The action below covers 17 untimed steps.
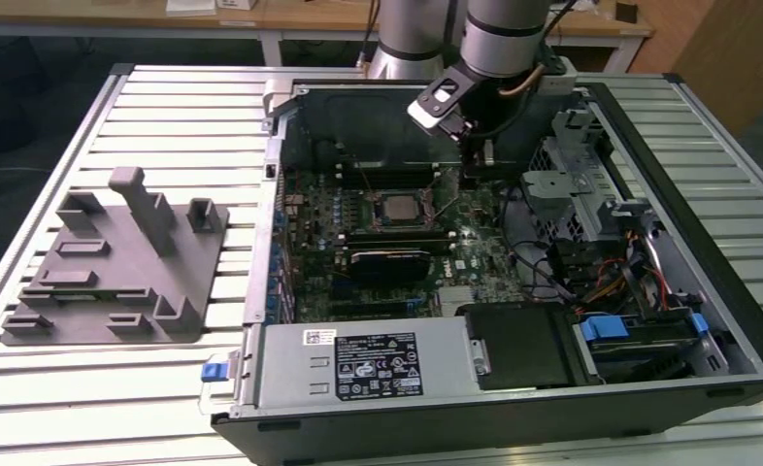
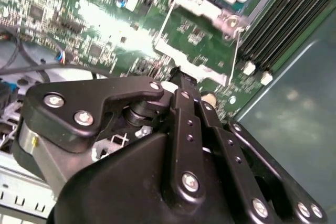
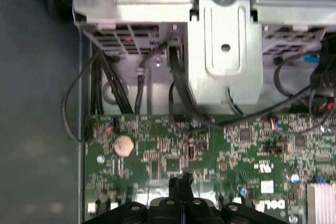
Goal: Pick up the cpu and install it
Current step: 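Close the cpu cover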
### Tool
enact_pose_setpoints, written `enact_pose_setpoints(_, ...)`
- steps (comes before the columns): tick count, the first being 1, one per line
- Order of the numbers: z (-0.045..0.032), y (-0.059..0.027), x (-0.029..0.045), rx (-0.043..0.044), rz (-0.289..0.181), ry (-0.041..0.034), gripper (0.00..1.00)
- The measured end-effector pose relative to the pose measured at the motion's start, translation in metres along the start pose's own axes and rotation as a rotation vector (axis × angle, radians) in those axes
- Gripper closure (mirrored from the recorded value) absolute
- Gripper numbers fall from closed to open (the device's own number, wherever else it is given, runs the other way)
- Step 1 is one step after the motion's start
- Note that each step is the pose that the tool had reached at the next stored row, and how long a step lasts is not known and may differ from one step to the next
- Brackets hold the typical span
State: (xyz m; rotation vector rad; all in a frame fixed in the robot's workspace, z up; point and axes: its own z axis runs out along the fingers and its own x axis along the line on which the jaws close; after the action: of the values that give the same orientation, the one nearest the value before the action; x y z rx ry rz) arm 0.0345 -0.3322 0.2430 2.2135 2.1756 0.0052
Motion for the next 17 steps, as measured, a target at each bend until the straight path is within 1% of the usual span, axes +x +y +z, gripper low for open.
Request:
enact_pose_setpoints(7, -0.0007, -0.0230, -0.0004, -0.0062, 0.002, 0.0002, 0.89)
enact_pose_setpoints(11, -0.0010, -0.0346, -0.0006, -0.0088, 0.003, 0.0005, 0.89)
enact_pose_setpoints(15, -0.0013, -0.0437, -0.0008, -0.0104, 0.003, 0.0003, 0.89)
enact_pose_setpoints(17, -0.0013, -0.0451, -0.0008, -0.0105, 0.004, 0.0004, 0.89)
